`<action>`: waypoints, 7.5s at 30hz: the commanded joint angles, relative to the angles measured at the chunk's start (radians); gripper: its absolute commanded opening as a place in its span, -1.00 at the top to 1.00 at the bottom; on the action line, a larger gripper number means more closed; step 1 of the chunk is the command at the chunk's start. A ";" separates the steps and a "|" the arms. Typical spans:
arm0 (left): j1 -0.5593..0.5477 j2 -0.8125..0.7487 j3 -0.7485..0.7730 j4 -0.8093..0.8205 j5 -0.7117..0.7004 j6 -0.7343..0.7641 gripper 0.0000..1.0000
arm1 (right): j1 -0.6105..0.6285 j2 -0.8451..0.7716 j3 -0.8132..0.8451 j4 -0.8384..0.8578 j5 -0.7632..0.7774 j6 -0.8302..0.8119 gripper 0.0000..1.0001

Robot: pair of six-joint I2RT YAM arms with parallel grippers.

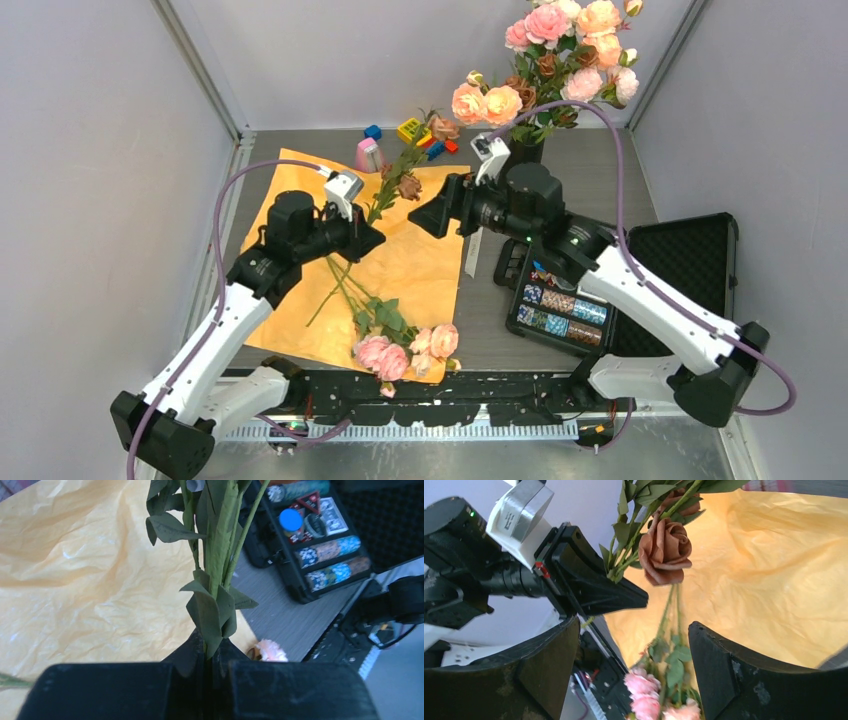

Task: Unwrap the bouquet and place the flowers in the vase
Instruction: Pick up the fake flower from the wrapping paper, then insert the fake flower into the vase.

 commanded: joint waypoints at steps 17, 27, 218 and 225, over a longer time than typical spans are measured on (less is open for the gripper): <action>0.030 -0.021 -0.018 0.189 0.191 -0.122 1.00 | 0.101 0.190 -0.069 0.559 0.063 0.338 -0.27; 0.030 -0.045 -0.043 0.206 0.166 -0.130 1.00 | 0.215 0.210 -0.039 0.457 0.410 0.284 -0.07; 0.133 0.046 0.036 -0.073 -0.221 -0.003 -0.99 | -0.447 0.432 -0.282 1.225 0.739 -0.645 1.00; 0.133 0.047 0.036 -0.073 -0.220 -0.003 -0.99 | -0.447 0.451 -0.290 1.219 0.740 -0.641 0.99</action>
